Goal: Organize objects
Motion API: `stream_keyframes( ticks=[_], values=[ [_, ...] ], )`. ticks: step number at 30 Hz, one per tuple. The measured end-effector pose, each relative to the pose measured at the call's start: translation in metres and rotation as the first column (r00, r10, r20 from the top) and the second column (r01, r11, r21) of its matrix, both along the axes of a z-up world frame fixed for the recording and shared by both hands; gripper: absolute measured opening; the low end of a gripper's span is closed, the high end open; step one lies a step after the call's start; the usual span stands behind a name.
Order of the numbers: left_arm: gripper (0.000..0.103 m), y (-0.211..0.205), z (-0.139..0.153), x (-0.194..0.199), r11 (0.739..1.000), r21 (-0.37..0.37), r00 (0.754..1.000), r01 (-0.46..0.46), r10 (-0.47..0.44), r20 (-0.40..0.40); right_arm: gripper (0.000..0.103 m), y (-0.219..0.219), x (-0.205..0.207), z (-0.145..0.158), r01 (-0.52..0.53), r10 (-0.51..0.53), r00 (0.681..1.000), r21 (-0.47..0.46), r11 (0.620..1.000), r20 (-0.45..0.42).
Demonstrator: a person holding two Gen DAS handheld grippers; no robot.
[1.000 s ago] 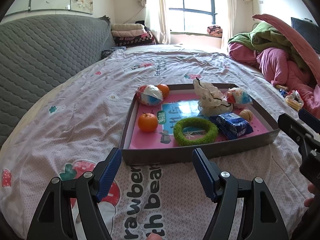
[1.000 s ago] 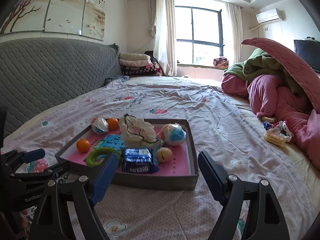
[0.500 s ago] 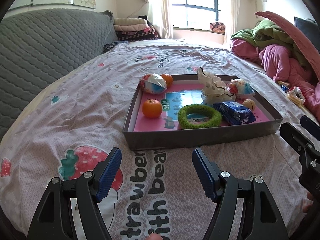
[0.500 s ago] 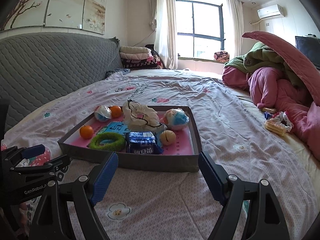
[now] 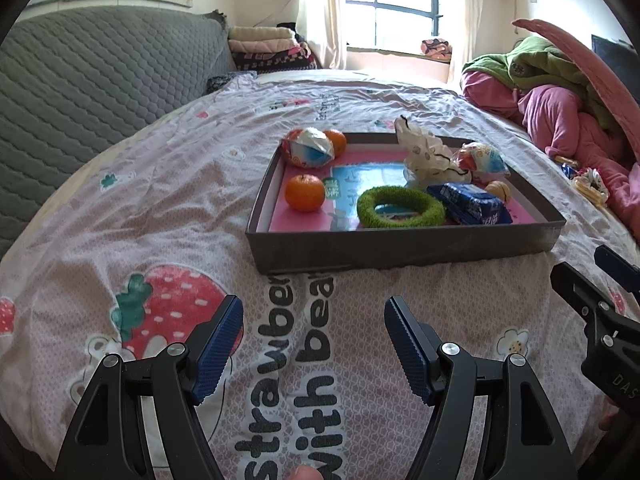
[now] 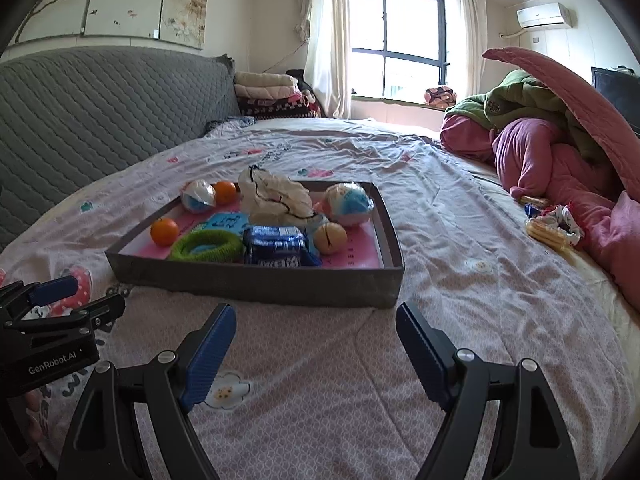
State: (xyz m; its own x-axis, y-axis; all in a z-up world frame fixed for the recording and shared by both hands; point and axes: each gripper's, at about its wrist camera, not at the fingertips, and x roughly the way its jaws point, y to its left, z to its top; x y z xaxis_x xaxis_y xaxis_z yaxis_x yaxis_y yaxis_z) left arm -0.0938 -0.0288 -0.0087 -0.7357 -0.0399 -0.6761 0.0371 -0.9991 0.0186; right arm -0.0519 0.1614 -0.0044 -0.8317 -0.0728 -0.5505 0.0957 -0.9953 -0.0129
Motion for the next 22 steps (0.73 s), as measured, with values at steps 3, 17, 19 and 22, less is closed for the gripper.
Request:
stream_keyframes(
  ticks=[3, 17, 19, 22],
  values=[
    [0.075, -0.001, -0.004, 0.001, 1.000, 0.006, 1.000, 0.000, 0.000, 0.010, 0.082, 0.001, 0.001, -0.004, -0.001, 0.002, 1.000, -0.006, 1.000, 0.017],
    [0.075, 0.009, -0.014, 0.010, 0.999, -0.044, 0.999, 0.017, -0.016, 0.028, 0.082, 0.000, 0.002, -0.012, 0.004, -0.005, 0.999, 0.013, 1.000, 0.054],
    [0.075, 0.008, -0.014, 0.010, 0.999, -0.038, 1.000, 0.015, -0.014, 0.024, 0.082, 0.000, 0.002, -0.012, 0.004, -0.004, 0.999, 0.015, 1.000, 0.054],
    [0.075, 0.007, -0.013, 0.010, 0.999, -0.027, 1.000, 0.018, -0.018, 0.019, 0.082, 0.000, 0.002, -0.011, 0.007, -0.008, 0.998, 0.018, 1.000, 0.056]
  ],
)
